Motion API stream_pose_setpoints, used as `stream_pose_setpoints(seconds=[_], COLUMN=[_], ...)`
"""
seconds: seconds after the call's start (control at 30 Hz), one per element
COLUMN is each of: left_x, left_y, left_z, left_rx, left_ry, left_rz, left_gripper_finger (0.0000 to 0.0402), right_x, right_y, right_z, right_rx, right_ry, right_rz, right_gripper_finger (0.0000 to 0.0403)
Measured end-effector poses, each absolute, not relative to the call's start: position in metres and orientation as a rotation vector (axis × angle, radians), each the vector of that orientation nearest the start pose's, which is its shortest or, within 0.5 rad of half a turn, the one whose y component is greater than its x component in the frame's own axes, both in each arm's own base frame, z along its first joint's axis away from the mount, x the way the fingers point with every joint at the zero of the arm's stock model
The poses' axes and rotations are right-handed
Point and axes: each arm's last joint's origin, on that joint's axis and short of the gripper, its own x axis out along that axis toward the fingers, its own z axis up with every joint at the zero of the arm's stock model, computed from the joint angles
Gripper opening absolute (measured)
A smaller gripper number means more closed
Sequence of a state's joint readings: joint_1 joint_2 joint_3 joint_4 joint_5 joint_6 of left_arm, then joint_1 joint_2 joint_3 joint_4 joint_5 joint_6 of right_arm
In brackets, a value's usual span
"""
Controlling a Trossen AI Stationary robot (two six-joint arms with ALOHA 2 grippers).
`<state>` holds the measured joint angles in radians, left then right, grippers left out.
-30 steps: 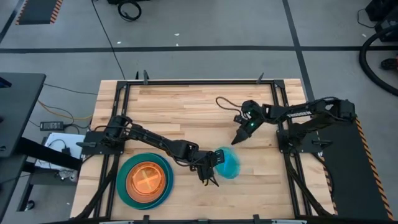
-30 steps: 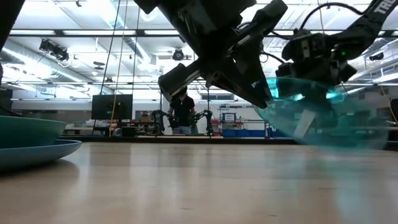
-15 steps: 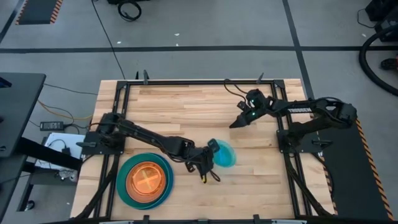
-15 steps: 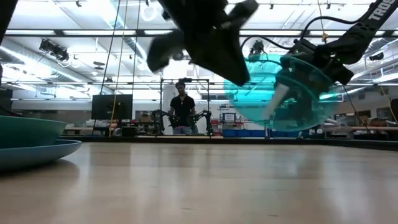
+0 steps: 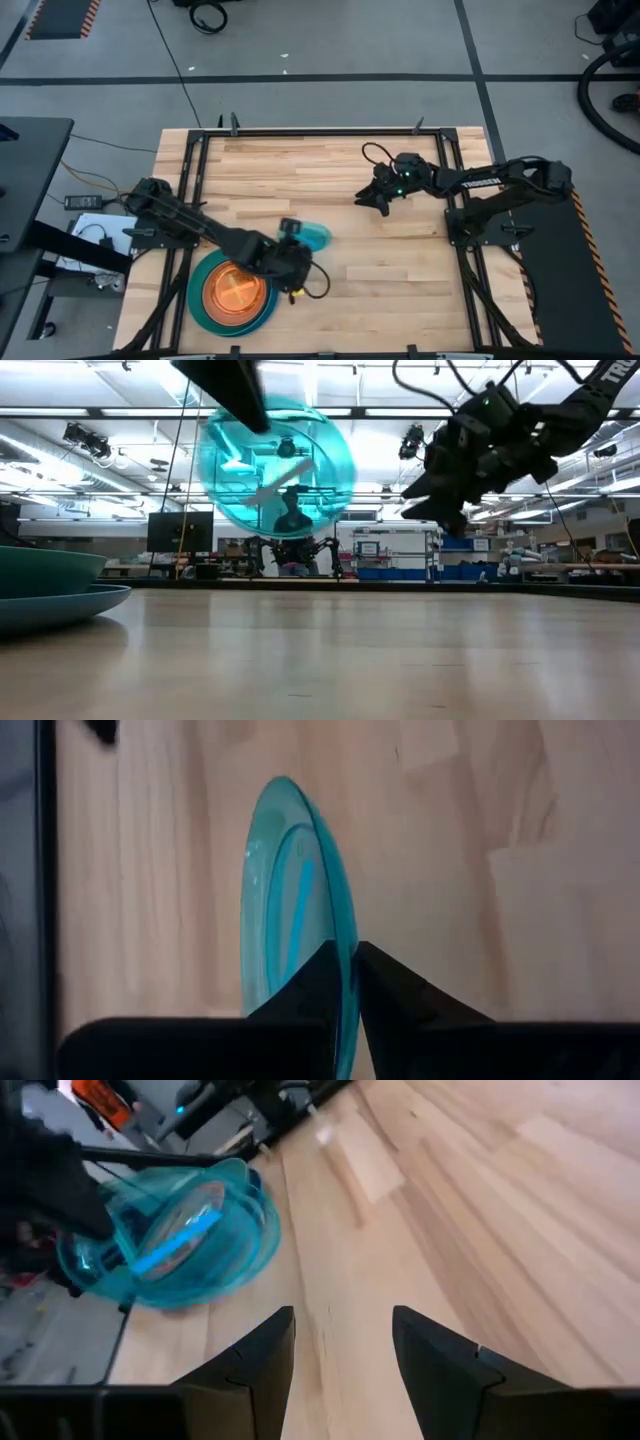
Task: Stack plastic plates
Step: Stack the light blue plate on top of the orange plate
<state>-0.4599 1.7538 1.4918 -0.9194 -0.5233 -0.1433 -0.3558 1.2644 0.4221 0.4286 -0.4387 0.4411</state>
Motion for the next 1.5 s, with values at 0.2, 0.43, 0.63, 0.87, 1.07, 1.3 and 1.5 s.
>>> stream_pose_setpoints(seconds=[0.2,0.43,0.63,0.87,1.07,1.3,1.5], left_x=[0.297,0.271,0.255,0.24,0.225,0.224,0.239], left_y=[-0.161,-0.19,-0.208,-0.217,-0.22,-0.221,-0.229], left_z=[0.281,0.279,0.283,0.303,0.317,0.316,0.294], left_rx=[0.116,-0.167,-0.352,-0.427,-0.422,-0.428,-0.405], left_ry=[1.053,1.085,1.162,1.189,1.216,1.248,1.317], left_rz=[0.259,0.351,0.362,0.422,0.477,0.513,0.545], left_gripper_finger=[0.0043,0.0034,0.0021,0.002,0.0019,0.0019,0.0018], right_x=[0.235,0.25,0.259,0.267,0.274,0.276,0.276], right_y=[-0.046,-0.017,-0.016,-0.022,-0.023,-0.024,-0.026], right_z=[0.175,0.175,0.166,0.147,0.141,0.145,0.142], right_rx=[0.469,0.204,0.09,0.075,0.081,0.052,0.051], right_ry=[0.367,0.265,0.223,0.303,0.326,0.312,0.332], right_rz=[-0.032,0.015,0.001,-0.01,0.002,-0.001,-0.008], right_gripper_finger=[0.018,0.018,0.018,0.018,0.018,0.018,0.018])
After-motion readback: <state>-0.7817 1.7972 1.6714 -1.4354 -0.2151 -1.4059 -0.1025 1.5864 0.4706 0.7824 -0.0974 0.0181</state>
